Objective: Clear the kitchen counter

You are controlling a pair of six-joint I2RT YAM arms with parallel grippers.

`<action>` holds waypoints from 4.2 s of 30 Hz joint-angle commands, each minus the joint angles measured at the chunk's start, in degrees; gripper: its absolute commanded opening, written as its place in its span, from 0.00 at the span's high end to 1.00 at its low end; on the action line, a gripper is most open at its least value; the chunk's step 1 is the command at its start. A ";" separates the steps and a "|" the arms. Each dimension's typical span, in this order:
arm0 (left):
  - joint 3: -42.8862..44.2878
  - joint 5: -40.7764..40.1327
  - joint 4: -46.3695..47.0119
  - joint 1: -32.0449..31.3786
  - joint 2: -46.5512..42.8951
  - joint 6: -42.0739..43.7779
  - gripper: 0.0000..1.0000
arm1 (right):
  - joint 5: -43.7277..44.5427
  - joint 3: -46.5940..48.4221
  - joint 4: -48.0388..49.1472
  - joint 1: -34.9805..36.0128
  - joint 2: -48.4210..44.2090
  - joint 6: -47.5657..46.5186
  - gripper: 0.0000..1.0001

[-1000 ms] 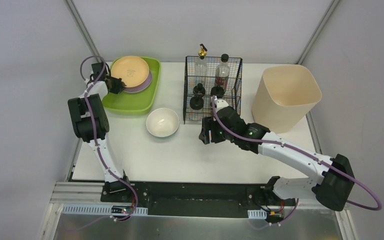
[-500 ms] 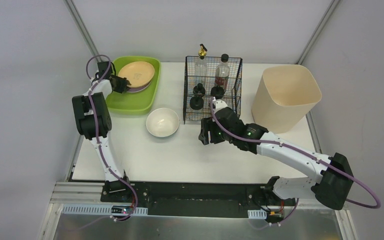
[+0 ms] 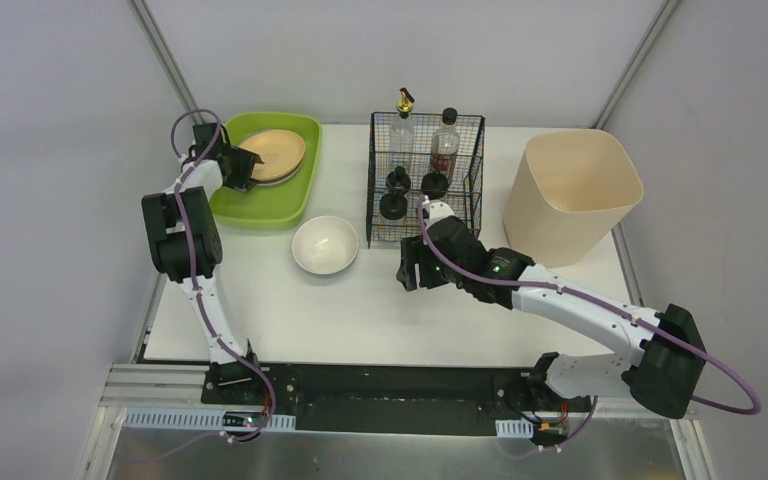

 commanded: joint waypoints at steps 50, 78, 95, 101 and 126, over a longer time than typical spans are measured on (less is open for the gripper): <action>-38.30 1.67 -21.26 -15.78 -53.27 21.74 0.27 | 7.12 0.75 0.44 0.78 0.47 -0.19 0.27; -37.16 -3.08 -18.72 -24.20 -38.75 21.99 0.48 | 6.77 0.87 0.33 0.77 1.06 0.07 0.26; -34.49 -1.63 -18.86 -24.21 -42.25 23.53 1.00 | 7.47 0.67 0.30 0.78 0.50 0.10 0.26; -31.84 0.19 -21.40 -24.20 -47.74 23.46 1.00 | 7.45 0.67 0.33 0.71 0.49 0.11 0.26; -1.37 -2.70 -28.83 -14.12 -36.35 21.10 1.00 | 6.89 0.67 0.43 0.74 0.77 0.18 0.26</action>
